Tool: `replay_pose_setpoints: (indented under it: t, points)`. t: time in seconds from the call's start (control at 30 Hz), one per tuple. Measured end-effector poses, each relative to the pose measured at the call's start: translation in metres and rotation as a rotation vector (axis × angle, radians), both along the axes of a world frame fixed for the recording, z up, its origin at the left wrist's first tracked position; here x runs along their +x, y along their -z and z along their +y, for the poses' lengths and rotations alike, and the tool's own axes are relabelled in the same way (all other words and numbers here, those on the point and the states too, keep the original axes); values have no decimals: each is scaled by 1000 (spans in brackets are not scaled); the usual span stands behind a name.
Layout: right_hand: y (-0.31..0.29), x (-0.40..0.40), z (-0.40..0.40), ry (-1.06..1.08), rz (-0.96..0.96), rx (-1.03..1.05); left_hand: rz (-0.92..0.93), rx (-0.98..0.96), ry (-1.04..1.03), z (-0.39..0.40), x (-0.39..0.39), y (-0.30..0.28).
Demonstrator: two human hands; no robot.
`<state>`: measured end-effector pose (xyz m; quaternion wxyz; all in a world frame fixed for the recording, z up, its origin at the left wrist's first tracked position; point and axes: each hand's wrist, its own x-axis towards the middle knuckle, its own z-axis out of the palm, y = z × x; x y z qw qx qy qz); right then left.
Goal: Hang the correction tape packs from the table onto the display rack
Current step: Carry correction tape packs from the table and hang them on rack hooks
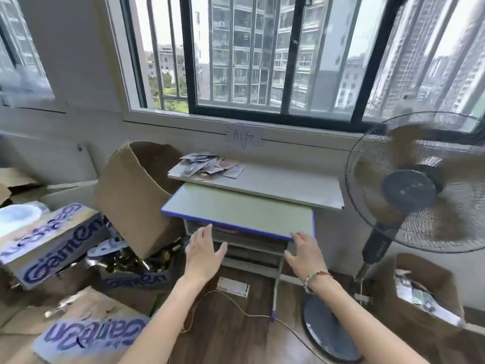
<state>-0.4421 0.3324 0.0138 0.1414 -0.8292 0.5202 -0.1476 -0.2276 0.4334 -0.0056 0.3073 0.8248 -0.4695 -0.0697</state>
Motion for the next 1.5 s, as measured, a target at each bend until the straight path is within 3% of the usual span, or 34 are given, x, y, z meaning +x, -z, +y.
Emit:
replay_pose_setpoints:
  t: [0.27, 0.83, 1.07, 1.3, 1.5]
  points:
    - [-13, 100, -123, -32, 16, -23, 13, -16, -44, -119, 107, -15]
    - [40, 250, -374, -128, -4, 86, 25, 31, -58, -345, 237, 8]
    - [51, 323, -473, -255, 99, 102, 90, -33, -98, -431, 290, 11]
    - [75, 393, -525, -438, 218, 69, 108, 6, -72, -480, 331, 31]
    - [101, 404, -546, -550, 387, 7, 145, 41, -6, -518, 358, 39]
